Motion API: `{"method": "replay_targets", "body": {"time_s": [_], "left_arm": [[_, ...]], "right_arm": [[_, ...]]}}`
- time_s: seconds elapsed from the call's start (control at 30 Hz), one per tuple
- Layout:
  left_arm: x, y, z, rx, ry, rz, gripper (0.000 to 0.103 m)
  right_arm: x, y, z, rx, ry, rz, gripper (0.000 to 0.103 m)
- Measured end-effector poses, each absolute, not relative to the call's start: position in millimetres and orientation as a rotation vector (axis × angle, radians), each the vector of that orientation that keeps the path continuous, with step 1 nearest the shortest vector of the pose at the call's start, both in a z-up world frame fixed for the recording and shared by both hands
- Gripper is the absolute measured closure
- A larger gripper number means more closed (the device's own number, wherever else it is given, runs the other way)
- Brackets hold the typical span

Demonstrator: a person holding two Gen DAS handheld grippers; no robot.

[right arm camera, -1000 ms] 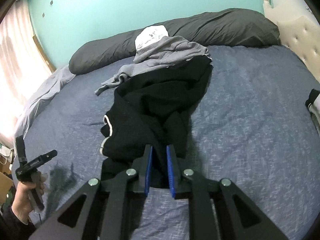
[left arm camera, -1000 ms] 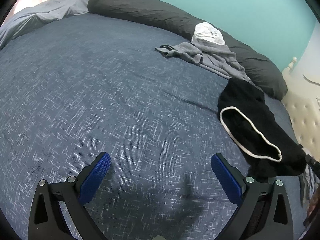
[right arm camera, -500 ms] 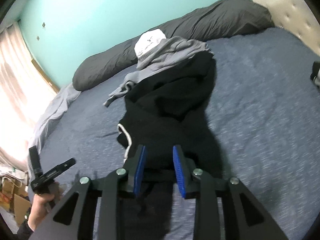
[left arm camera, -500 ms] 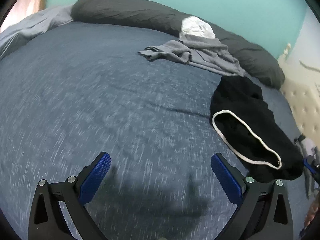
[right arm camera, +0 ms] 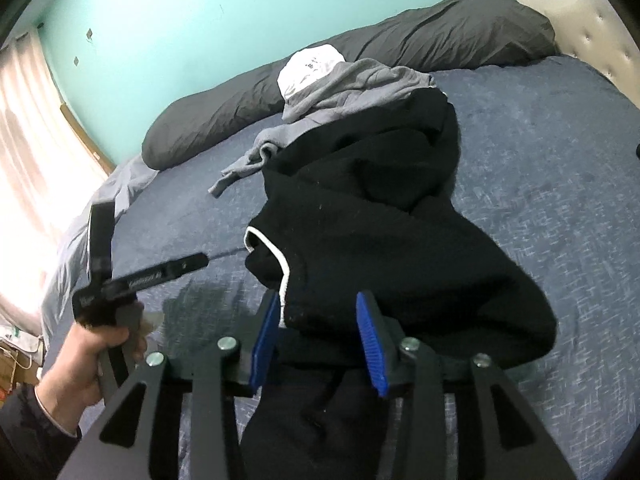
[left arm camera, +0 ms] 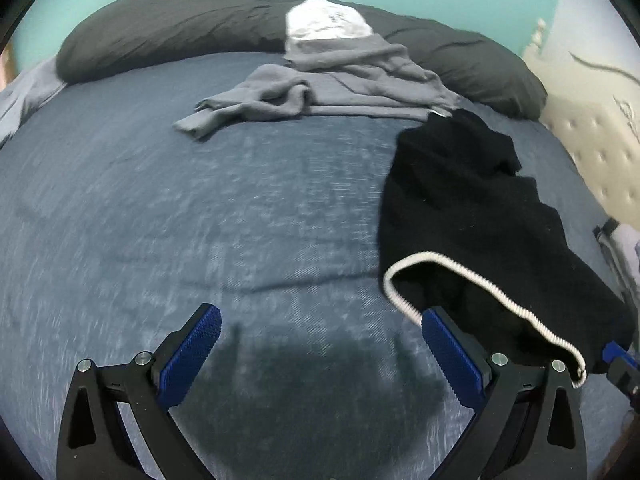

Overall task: Fold clothes
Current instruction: 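Grasp the white-striped hem with the left gripper while the right gripper holds the garment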

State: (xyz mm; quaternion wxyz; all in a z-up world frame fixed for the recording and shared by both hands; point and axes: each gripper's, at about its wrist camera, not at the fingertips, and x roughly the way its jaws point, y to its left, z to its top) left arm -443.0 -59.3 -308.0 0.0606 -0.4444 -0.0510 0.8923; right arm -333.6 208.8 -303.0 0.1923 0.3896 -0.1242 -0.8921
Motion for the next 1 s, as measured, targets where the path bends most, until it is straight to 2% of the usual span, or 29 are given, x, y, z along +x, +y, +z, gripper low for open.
{"method": "replay_targets", "body": {"time_s": [0.2, 0.33, 0.47, 0.53, 0.67, 0.7, 0.73, 0.8, 0.87, 1.0], "left_arm": [[-459.9, -43.8, -317.3, -1.357, -0.08, 2.678, 0.003], [-471.3, -38.1, -325.0, -1.37, -0.053, 2.681, 0.017], [-479.8, -30.8, -332.2, -1.372, -0.022, 2.655, 0.022], [-482.6, -29.4, -333.8, -1.374, -0.022, 2.652, 0.032], [-488.1, -26.6, -337.1, -1.379, -0.021, 2.644, 0.037], [-489.5, -25.9, -337.9, -1.38, -0.02, 2.643, 0.046], [-490.7, -24.9, -338.5, -1.379, -0.019, 2.64, 0.049], [-492.5, -21.9, -338.4, -1.372, -0.014, 2.628, 0.062], [-492.5, -20.3, -337.5, -1.364, -0.024, 2.619, 0.069], [-489.3, -18.1, -333.6, -1.348, -0.045, 2.611, 0.093]], "right_arm": [[-339.4, 207.2, -310.6, 1.102, -0.369, -2.498, 0.062], [-341.4, 207.6, -313.8, 1.104, -0.37, -2.492, 0.062], [-341.4, 207.3, -315.7, 1.101, -0.358, -2.488, 0.062], [-340.9, 208.2, -317.0, 1.102, -0.363, -2.484, 0.062], [-340.0, 210.0, -319.6, 1.103, -0.372, -2.476, 0.062], [-339.8, 210.4, -320.3, 1.104, -0.374, -2.474, 0.062], [-339.5, 210.9, -320.9, 1.104, -0.377, -2.472, 0.062], [-338.1, 211.8, -322.0, 1.107, -0.379, -2.47, 0.062], [-336.8, 213.5, -323.3, 1.111, -0.384, -2.469, 0.062], [-335.4, 218.7, -323.9, 1.117, -0.398, -2.471, 0.062]]}}
